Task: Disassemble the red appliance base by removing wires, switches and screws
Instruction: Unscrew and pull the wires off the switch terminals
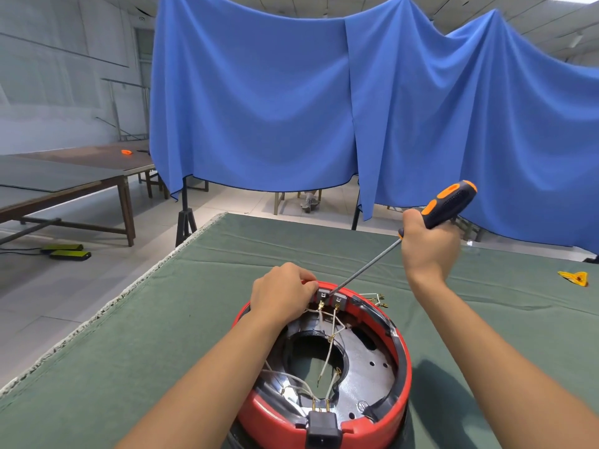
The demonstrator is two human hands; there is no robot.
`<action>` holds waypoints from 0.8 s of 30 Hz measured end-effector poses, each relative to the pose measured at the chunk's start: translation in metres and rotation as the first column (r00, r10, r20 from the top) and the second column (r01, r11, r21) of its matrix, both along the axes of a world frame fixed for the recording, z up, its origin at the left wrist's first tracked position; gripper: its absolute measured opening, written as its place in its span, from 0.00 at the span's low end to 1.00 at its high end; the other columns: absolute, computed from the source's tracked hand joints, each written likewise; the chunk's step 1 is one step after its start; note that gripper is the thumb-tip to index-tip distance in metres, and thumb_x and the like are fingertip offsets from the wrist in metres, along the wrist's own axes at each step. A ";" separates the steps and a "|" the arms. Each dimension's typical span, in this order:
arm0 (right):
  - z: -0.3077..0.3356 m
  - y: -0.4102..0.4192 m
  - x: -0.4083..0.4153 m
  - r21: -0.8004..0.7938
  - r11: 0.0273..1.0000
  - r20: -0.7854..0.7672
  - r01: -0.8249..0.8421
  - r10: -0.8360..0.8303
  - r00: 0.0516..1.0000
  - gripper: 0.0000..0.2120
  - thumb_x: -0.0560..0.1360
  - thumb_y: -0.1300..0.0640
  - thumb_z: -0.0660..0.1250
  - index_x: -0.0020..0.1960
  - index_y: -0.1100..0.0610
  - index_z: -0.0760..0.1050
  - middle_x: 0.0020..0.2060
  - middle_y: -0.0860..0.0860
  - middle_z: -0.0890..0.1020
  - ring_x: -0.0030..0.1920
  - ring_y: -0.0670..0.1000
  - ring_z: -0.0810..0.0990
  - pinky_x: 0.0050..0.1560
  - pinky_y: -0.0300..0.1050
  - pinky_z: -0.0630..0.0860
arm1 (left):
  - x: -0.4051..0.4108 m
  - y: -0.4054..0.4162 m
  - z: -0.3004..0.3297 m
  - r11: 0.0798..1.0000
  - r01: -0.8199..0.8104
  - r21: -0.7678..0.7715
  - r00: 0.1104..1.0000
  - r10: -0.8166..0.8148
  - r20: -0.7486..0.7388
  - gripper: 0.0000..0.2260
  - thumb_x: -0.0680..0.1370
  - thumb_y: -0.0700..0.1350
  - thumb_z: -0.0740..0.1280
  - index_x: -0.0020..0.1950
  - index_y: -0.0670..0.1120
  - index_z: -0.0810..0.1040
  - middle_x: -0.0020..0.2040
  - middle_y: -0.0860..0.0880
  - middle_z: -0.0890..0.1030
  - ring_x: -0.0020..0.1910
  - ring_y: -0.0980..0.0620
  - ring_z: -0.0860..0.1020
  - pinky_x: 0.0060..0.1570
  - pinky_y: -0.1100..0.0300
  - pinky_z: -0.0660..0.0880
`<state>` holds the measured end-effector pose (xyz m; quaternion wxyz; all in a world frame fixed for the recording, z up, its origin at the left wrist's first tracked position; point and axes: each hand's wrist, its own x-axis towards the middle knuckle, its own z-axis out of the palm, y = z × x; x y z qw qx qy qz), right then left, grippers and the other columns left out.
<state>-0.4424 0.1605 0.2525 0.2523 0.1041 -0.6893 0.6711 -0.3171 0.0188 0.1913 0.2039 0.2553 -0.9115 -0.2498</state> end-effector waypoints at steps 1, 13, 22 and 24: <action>0.000 -0.001 -0.002 0.010 1.000 0.034 0.025 -0.025 0.999 0.12 0.66 0.49 0.63 0.28 0.54 0.69 0.20 0.45 0.74 0.21 0.41 0.72 0.26 0.39 0.64 | 0.000 0.000 0.000 1.000 0.002 -0.002 1.000 -0.002 0.000 0.08 0.76 0.53 0.63 0.44 0.58 0.82 0.43 0.55 0.83 0.49 0.50 0.78 0.46 0.58 0.68; -0.013 0.018 0.002 -0.149 0.988 0.146 -0.031 0.053 0.988 0.10 0.71 0.54 0.66 0.34 0.58 0.74 0.20 0.41 0.77 0.23 0.36 0.75 0.24 0.31 0.66 | 0.001 -0.002 -0.004 1.000 -0.020 0.008 0.999 0.020 -0.048 0.11 0.74 0.50 0.64 0.55 0.55 0.78 0.54 0.56 0.81 0.56 0.52 0.77 0.51 0.57 0.69; -0.047 0.050 0.035 -0.474 0.880 0.190 0.008 0.094 0.977 0.17 0.70 0.47 0.68 0.24 0.51 0.78 0.19 0.43 0.75 0.20 0.42 0.69 0.32 0.46 0.67 | 0.004 0.001 0.000 0.997 -0.004 -0.080 0.986 -0.010 -0.165 0.04 0.70 0.42 0.63 0.35 0.48 0.75 0.40 0.51 0.73 0.47 0.49 0.71 0.47 0.55 0.69; -0.045 0.052 0.044 -0.488 0.872 0.117 -0.044 0.116 0.986 0.15 0.68 0.45 0.67 0.26 0.48 0.79 0.20 0.44 0.76 0.22 0.43 0.70 0.29 0.43 0.68 | 0.005 0.001 0.001 0.996 0.021 -0.087 0.991 -0.033 -0.132 0.05 0.70 0.42 0.63 0.35 0.48 0.76 0.39 0.52 0.74 0.47 0.48 0.73 0.48 0.55 0.70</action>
